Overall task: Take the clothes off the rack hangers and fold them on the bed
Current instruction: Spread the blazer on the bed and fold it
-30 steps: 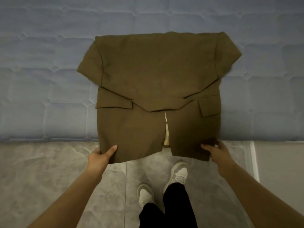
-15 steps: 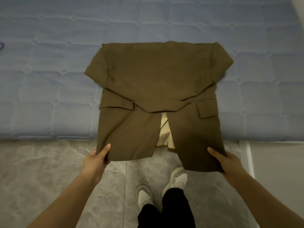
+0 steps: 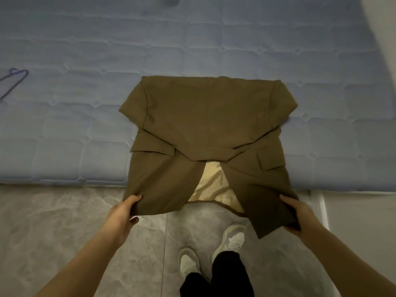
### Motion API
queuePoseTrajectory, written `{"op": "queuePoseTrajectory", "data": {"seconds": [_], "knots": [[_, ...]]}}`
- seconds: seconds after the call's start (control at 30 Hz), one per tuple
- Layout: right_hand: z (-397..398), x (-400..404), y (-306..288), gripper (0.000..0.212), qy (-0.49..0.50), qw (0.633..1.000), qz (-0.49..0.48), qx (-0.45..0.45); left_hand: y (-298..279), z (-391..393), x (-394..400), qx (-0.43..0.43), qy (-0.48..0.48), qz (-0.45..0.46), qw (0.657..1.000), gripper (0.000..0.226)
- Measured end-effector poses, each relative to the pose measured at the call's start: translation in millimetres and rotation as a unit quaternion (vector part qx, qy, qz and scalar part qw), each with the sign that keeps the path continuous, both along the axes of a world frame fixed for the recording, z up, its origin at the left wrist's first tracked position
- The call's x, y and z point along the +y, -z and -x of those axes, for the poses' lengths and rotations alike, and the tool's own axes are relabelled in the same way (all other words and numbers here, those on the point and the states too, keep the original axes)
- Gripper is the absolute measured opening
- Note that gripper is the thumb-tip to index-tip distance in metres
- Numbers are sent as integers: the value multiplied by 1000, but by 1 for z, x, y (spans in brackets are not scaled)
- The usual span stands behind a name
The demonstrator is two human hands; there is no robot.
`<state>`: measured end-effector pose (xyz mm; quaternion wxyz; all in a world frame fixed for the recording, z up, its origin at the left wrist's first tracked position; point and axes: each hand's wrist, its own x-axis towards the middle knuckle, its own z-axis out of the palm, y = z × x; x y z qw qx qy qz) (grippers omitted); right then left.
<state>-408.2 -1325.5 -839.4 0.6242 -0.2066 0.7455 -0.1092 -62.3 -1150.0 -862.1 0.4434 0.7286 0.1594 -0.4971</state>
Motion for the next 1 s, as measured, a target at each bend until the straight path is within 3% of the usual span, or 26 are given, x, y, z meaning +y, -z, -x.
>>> {"op": "queuePoseTrajectory", "data": {"seconds": [0.17, 0.3, 0.33, 0.47, 0.67, 0.7, 0.87, 0.93, 0.97, 1.0], "knots": [[3, -9, -24, 54, -20, 999, -27, -39, -27, -10, -5, -3, 22, 16, 1000, 52], [4, -16, -38, 100, -32, 997, 4, -65, -46, -14, -13, -6, 29, 28, 999, 53], [2, -19, -41, 102, -39, 997, 19, -67, -50, -14, -17, -6, 21, 31, 999, 51], [-8, -40, -53, 45, 4, 996, 34, -81, -67, -18, -39, 4, -45, 34, 998, 38], [-48, -99, -77, 17, 46, 988, 24, -144, -110, -23, -112, 79, -115, 80, 987, 5], [-55, -110, -82, 13, 60, 985, 22, -160, -117, -24, -126, 90, -127, 104, 982, 9], [-84, -172, -86, 13, 147, 958, 21, -246, -139, -41, -200, 113, -178, 171, 963, 22], [-93, -193, -85, 54, 150, 948, 42, -277, -145, -50, -226, 121, -198, 188, 954, 26], [-96, -203, -82, 64, 152, 946, 49, -281, -145, -56, -238, 122, -206, 193, 952, 27], [-99, -216, -80, 54, 148, 946, 62, -281, -143, -62, -252, 121, -212, 197, 949, 28]]}}
